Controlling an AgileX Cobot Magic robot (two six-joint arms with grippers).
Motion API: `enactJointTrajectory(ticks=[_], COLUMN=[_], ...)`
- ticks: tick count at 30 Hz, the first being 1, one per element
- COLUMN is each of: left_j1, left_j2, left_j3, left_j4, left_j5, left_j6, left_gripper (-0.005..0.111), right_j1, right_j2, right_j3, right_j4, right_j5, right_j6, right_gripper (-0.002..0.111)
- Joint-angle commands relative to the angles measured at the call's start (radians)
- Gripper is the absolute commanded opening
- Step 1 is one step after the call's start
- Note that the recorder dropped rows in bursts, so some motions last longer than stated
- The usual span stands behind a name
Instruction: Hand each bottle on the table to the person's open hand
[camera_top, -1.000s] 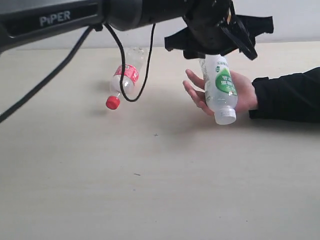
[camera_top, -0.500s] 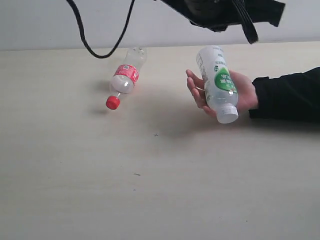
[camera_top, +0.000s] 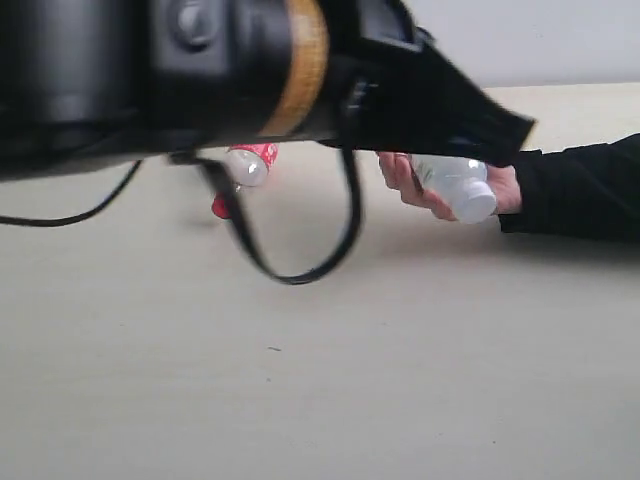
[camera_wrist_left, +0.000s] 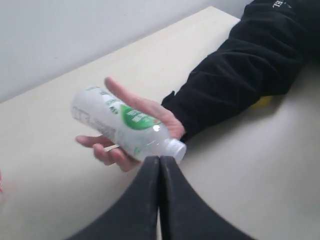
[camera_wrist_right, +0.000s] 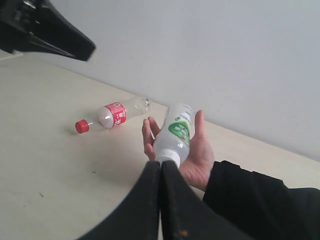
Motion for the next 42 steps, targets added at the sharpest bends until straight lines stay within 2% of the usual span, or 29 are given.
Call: enactJointTrajectory(ticks=[1,7,14,18,20,23,27,28,29,30,31,32,33,34,36,38,39,41,42], left_j1=[-0.005,-0.005,-0.005,-0.005,-0.005,-0.005,-0.005,-0.005,-0.005,-0.005,-0.005,-0.005,-0.005,-0.005,-0.005,-0.005,0.002,0.033,0.054], left_j2=[-0.214,-0.488,-0.739,-0.831,-0.853,-0.857,-0.857,-0.857,-0.857,-0.857,-0.857,-0.857,-0.851,-0.825,-0.764,-0.715,-0.682,-0.605,-0.565], left_j3=[0.208,0.451,0.652,0.717,0.747,0.773,0.777,0.766,0.75,0.723,0.706,0.681,0.669,0.652,0.649,0.647,0.634,0.597,0.583], left_j4=[0.149,0.238,0.421,0.43,0.484,0.557,0.703,0.767,0.762,0.695,0.631,0.517,0.466,0.419,0.426,0.394,0.318,0.017,-0.076], left_j5=[-0.061,-0.091,0.08,0.084,0.178,0.354,0.317,0.261,0.207,0.161,0.169,0.227,0.288,0.455,0.693,0.74,0.74,0.74,0.732], left_j6=[-0.148,-0.278,-0.462,-0.438,-0.451,-0.588,-0.563,-0.459,-0.328,-0.052,0.078,0.31,0.428,0.628,0.781,0.799,0.799,0.916,0.944], left_gripper=[0.0,0.0,0.0,0.0,0.0,0.0,0.0,0.0,0.0,0.0,0.0,0.0,0.0,0.0,0.0,0.0,0.0,0.0,0.0], right_j1=[-0.004,-0.004,-0.004,-0.004,-0.004,-0.004,-0.004,-0.004,-0.004,-0.004,-0.004,-0.004,-0.004,-0.004,-0.004,-0.004,-0.004,-0.004,-0.004], right_j2=[-0.003,-0.003,-0.003,-0.003,-0.003,-0.003,-0.003,-0.003,-0.003,-0.003,-0.003,-0.003,-0.003,-0.003,-0.003,-0.003,-0.003,-0.003,-0.003], right_j3=[0.005,0.005,0.005,0.005,0.005,0.005,0.005,0.005,0.005,0.005,0.005,0.005,0.005,0.005,0.005,0.005,0.005,0.005,0.005], right_j4=[0.001,0.001,0.001,0.001,0.001,0.001,0.001,0.001,0.001,0.001,0.001,0.001,0.001,0.001,0.001,0.001,0.001,0.001,0.001], right_j5=[-0.007,-0.007,-0.007,-0.007,-0.007,-0.007,-0.007,-0.007,-0.007,-0.007,-0.007,-0.007,-0.007,-0.007,-0.007,-0.007,-0.007,-0.007,-0.007], right_j6=[0.003,0.003,0.003,0.003,0.003,0.003,0.003,0.003,0.003,0.003,0.003,0.003,0.003,0.003,0.003,0.003,0.003,0.003,0.003], right_gripper=[0.0,0.0,0.0,0.0,0.0,0.0,0.0,0.0,0.0,0.0,0.0,0.0,0.0,0.0,0.0,0.0,0.0,0.0,0.0])
